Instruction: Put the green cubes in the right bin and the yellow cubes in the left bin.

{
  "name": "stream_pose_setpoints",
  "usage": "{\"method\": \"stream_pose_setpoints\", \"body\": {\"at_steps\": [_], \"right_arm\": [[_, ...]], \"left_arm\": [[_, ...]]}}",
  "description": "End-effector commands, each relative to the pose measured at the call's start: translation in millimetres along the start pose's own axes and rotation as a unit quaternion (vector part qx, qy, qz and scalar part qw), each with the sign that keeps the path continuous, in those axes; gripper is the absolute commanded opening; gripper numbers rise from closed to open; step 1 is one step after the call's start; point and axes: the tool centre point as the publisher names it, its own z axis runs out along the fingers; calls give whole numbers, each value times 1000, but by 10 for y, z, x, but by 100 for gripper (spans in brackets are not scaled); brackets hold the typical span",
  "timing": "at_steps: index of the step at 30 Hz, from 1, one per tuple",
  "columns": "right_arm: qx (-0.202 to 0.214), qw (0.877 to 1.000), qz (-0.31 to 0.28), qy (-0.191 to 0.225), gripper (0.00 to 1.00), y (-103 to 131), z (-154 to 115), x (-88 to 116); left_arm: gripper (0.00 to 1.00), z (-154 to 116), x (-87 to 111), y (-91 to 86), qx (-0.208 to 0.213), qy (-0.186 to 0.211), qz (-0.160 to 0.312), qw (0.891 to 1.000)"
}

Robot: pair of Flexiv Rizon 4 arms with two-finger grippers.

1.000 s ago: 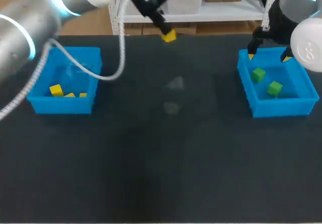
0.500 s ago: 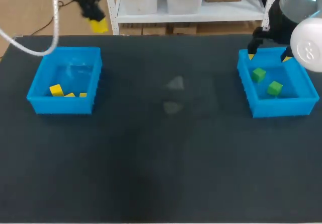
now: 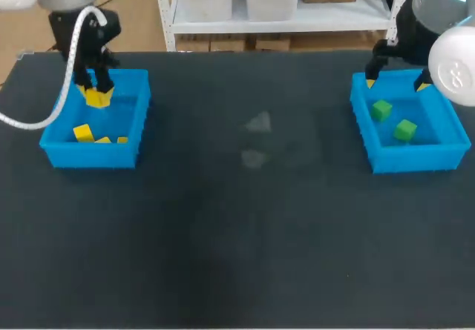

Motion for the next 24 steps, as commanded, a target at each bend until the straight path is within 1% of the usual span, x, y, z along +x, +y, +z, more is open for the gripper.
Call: {"method": "stream_pose_setpoints", "body": {"at_steps": [1,3,4,5,6,7,12,24], "right_arm": [[1,1000,1,-4,100,-4,-9,26],[1,1000,1,-4,100,-4,-9,26],[1,1000,1,-4,100,-4,-9,26],[1,1000,1,-4,100,-4,-9,26],[1,1000,1,-4,100,-4,-9,26],[1,1000,1,-4,100,-4,-9,26],[1,1000,1,-4,100,-4,-9,26],[1,1000,1,-4,100,-4,-9,26]], "left_arm": [[0,13,416,-2,-12,-210,-11,977],[0,0,428,21,-19,-216,-16,976],[9,-13,434,36,-22,-220,-20,975],[25,-29,437,51,-28,-227,-24,973],[78,-45,439,63,-33,-234,-25,971],[100,-63,440,70,-34,-242,-32,969],[100,-208,437,69,-29,-293,-57,954],[100,-208,437,69,-29,-293,-57,954]]}}
